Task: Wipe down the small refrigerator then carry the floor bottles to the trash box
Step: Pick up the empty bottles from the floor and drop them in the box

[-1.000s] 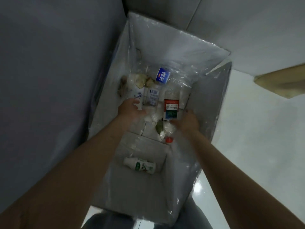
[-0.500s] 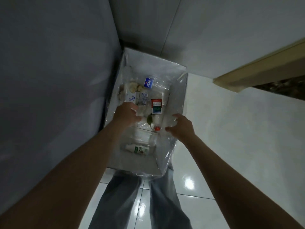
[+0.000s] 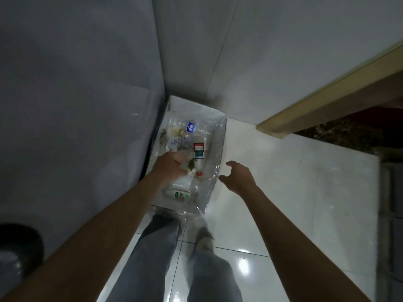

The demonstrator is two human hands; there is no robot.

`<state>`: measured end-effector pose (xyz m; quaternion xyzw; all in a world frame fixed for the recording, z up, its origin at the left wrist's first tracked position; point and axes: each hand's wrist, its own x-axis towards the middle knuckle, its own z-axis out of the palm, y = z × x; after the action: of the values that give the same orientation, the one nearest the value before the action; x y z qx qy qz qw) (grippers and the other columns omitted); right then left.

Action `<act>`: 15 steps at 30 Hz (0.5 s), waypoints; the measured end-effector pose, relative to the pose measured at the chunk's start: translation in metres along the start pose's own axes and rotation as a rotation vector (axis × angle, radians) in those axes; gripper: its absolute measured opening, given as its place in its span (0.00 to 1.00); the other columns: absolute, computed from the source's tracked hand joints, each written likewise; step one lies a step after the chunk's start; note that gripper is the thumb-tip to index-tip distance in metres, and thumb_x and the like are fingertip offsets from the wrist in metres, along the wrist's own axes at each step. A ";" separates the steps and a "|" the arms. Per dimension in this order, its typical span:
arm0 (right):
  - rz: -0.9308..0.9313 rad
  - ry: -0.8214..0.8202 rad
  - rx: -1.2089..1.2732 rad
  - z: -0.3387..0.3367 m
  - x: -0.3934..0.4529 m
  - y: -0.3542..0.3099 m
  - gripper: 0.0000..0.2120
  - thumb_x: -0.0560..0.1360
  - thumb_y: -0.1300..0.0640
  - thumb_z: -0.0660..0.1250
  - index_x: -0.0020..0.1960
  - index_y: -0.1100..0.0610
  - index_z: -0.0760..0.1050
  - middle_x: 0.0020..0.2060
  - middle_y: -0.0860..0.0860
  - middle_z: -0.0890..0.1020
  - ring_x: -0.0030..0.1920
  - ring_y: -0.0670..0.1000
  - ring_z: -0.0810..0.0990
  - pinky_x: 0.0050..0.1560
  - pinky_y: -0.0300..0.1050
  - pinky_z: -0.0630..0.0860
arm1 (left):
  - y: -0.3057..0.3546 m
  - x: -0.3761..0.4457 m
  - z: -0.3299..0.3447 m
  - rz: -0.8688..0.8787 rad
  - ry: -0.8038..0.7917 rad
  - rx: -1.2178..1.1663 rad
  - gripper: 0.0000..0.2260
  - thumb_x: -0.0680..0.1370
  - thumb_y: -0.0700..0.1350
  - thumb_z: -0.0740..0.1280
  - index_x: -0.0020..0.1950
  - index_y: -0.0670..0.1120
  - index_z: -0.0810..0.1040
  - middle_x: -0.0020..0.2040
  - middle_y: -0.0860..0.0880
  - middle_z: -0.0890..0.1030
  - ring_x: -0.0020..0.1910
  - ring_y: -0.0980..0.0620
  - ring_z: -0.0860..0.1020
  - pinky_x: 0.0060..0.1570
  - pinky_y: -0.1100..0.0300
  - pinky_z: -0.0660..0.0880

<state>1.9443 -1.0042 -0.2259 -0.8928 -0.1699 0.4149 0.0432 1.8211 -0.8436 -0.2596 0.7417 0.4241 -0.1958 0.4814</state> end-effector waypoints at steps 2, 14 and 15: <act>-0.031 -0.007 -0.035 -0.003 -0.021 0.001 0.25 0.74 0.53 0.66 0.69 0.56 0.66 0.64 0.55 0.75 0.64 0.55 0.72 0.61 0.45 0.69 | -0.001 -0.023 -0.002 0.001 0.003 -0.004 0.18 0.68 0.40 0.75 0.57 0.45 0.78 0.55 0.46 0.81 0.51 0.51 0.78 0.48 0.62 0.73; -0.201 -0.101 -0.117 -0.007 -0.140 0.046 0.25 0.75 0.53 0.65 0.70 0.56 0.65 0.65 0.55 0.73 0.63 0.55 0.72 0.60 0.44 0.71 | -0.001 -0.156 0.029 0.000 0.137 0.058 0.18 0.69 0.43 0.74 0.58 0.48 0.79 0.55 0.50 0.80 0.52 0.52 0.78 0.53 0.62 0.72; -0.203 -0.103 -0.126 -0.007 -0.148 0.052 0.24 0.75 0.54 0.65 0.69 0.56 0.66 0.64 0.55 0.73 0.63 0.55 0.72 0.61 0.44 0.71 | -0.001 -0.167 0.034 0.012 0.159 0.046 0.17 0.68 0.42 0.75 0.57 0.47 0.80 0.55 0.50 0.81 0.50 0.53 0.78 0.53 0.62 0.73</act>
<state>1.8753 -1.1024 -0.1249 -0.8494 -0.2872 0.4424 0.0202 1.7301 -0.9464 -0.1593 0.7682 0.4521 -0.1431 0.4301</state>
